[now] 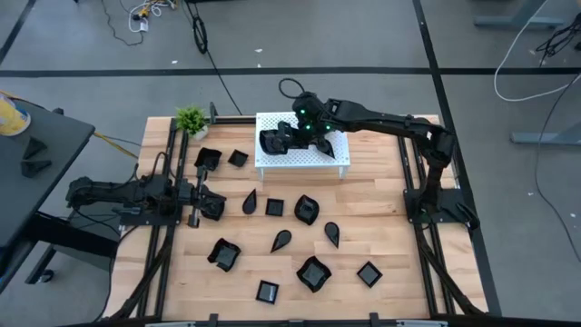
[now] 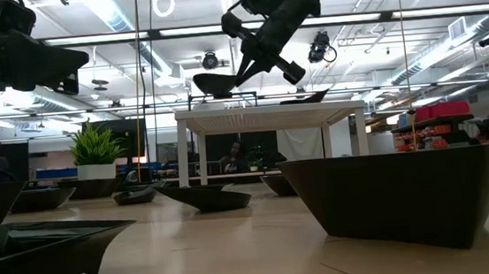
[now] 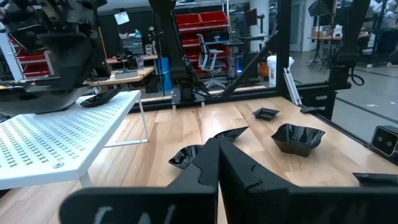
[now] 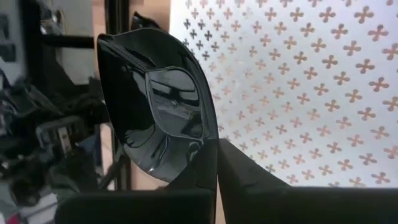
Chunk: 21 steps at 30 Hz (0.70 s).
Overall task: Pick & Place Mini shaped plates
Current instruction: Put the leaf-shaped plate on the shelf
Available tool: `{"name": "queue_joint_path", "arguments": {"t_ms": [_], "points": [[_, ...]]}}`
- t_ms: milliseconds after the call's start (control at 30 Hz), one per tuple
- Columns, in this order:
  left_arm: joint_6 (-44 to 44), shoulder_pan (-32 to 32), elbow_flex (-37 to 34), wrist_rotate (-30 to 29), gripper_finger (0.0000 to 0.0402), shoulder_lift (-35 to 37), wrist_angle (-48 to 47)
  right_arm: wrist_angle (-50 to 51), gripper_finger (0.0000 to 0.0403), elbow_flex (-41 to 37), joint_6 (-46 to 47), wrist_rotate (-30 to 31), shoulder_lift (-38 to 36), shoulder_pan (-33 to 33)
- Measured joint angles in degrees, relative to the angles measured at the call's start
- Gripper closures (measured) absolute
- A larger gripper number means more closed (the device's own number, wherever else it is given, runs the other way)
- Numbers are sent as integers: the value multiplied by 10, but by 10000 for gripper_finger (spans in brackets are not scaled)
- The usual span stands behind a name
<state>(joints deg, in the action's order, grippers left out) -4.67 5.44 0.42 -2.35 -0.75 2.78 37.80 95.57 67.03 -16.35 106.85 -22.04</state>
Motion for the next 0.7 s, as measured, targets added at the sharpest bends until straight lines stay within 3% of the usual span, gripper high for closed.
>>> {"name": "queue_joint_path", "arguments": {"t_ms": [200, 700], "points": [[0, 0, 0, 0, 399, 0, 0, -47, 399, 0, 61, 15, 0, -7], [0, 0, 0, 0, 399, 0, 0, -64, 399, 0, 205, 151, 0, -6]]}}
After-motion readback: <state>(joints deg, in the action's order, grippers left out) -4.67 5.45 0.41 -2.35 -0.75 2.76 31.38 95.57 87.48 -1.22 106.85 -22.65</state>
